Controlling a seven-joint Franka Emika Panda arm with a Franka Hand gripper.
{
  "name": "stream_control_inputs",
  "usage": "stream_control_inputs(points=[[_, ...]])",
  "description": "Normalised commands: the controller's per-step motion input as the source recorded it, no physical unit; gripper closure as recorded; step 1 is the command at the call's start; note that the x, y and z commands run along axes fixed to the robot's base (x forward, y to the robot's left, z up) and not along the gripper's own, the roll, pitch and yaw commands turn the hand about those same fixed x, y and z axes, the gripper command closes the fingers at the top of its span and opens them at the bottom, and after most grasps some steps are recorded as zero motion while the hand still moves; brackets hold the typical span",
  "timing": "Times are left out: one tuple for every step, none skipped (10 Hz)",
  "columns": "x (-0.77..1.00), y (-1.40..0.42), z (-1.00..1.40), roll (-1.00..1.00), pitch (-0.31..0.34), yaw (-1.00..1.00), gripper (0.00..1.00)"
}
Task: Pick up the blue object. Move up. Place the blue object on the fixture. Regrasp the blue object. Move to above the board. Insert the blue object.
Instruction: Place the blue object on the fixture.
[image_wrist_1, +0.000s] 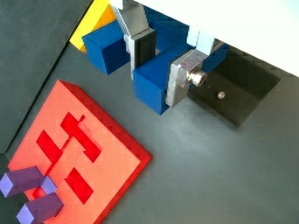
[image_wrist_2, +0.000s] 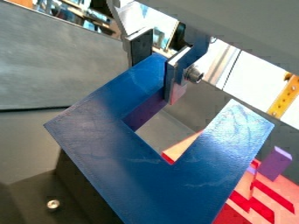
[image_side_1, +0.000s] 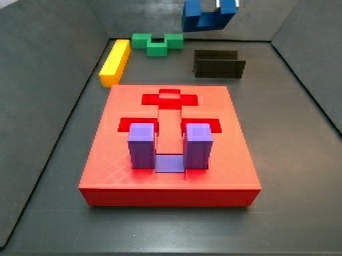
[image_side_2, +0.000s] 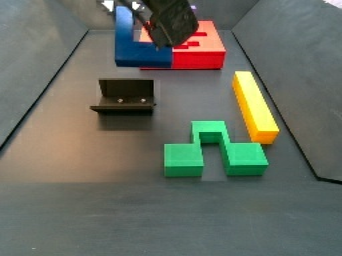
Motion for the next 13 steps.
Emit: stream_control_inputs(points=[[0.66,0.29,-0.38,-0.31,0.677,-0.12,1.00],[0.53,0.21,-0.28,-0.43,0.769,-0.14,1.00],[0.57,0.19,-0.27,-0.45,0.763,-0.11,1.00],[0.73,0.21,-0.12,-0.43,0.614,-0.02,1.00],[0.87,0.25,0.00,-0.46,0.331,0.00,1.00],[0.84,0.19,0.00,-0.29,0.214,0.00,1.00],[0.85,0.21,0.00,-0.28,-0.120,0.08,1.00],[0.87,0.14,-0.03,-0.18,-0.134,0.08,1.00],[0.77,0.00,-0.19,0.00,-0.051,0.07,1.00],[0.52,-0.04,-0.14,0.06,0.000,0.02,1.00],[0.46,-0.23,-0.17,0.32,0.091,0.00,1.00],[0.51,-0.27,-0.36,0.52,0.000,0.00,1.00],[0.58,-0.18,-0.34,0.57,0.000,-0.04,1.00]])
